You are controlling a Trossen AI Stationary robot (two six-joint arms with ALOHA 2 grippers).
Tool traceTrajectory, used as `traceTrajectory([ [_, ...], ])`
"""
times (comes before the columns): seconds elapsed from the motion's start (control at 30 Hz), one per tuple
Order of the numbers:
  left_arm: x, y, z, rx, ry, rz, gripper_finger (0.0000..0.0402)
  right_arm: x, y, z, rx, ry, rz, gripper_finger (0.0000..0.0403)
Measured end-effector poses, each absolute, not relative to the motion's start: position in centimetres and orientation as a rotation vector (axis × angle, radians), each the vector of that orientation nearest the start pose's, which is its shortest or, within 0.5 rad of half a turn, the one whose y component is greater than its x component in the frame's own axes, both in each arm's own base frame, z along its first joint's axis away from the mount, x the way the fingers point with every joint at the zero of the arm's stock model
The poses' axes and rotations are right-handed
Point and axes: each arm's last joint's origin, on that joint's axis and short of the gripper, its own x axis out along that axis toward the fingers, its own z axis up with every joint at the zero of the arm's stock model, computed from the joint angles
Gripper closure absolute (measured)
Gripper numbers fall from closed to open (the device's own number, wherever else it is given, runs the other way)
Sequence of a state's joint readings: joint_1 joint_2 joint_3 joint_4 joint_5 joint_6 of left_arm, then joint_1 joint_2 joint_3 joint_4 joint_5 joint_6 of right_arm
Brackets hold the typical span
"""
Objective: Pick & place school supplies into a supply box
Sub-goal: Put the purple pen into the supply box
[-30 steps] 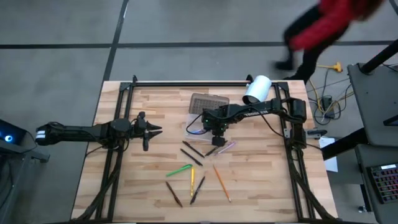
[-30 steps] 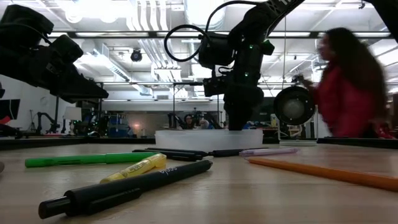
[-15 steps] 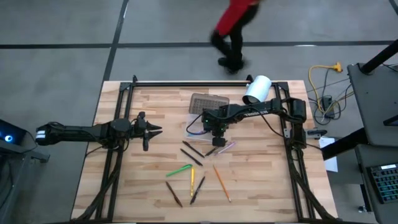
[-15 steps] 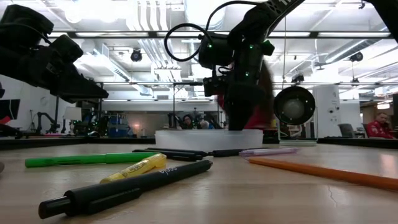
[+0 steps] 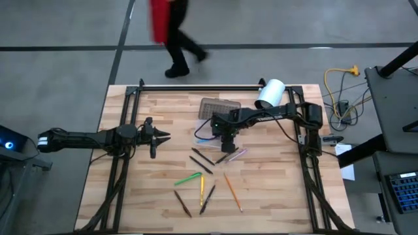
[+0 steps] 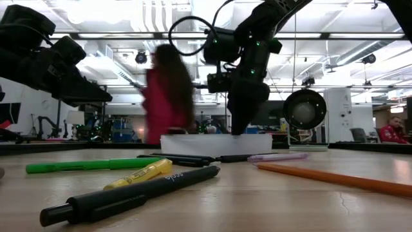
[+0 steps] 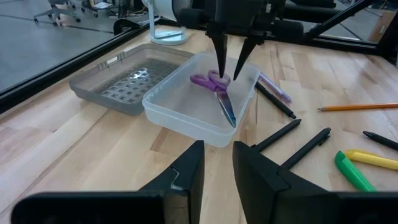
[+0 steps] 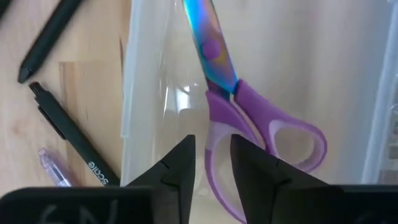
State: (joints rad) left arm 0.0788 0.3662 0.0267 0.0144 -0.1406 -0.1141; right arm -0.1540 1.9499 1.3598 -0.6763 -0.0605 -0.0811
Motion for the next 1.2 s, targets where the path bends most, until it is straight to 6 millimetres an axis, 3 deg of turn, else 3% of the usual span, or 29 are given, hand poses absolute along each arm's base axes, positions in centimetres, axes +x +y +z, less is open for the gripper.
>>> traceTrajectory([
  [0.3, 11.5, 1.3, 14.2, -0.103, 0.313, 0.236, 0.0332, 37.7, -4.6, 18.9, 0.008, 1.223, 0.007, 0.0319],
  [0.8, 11.5, 1.3, 14.2, -0.102, 0.312, 0.235, 0.0332, 36.2, 1.8, 21.5, -0.115, 1.234, 0.167, 0.0324],
  [1.2, 11.5, 1.3, 14.2, -0.103, 0.313, 0.236, 0.0332, 35.3, 5.6, 21.4, -0.188, 1.278, 0.265, 0.0335],
])
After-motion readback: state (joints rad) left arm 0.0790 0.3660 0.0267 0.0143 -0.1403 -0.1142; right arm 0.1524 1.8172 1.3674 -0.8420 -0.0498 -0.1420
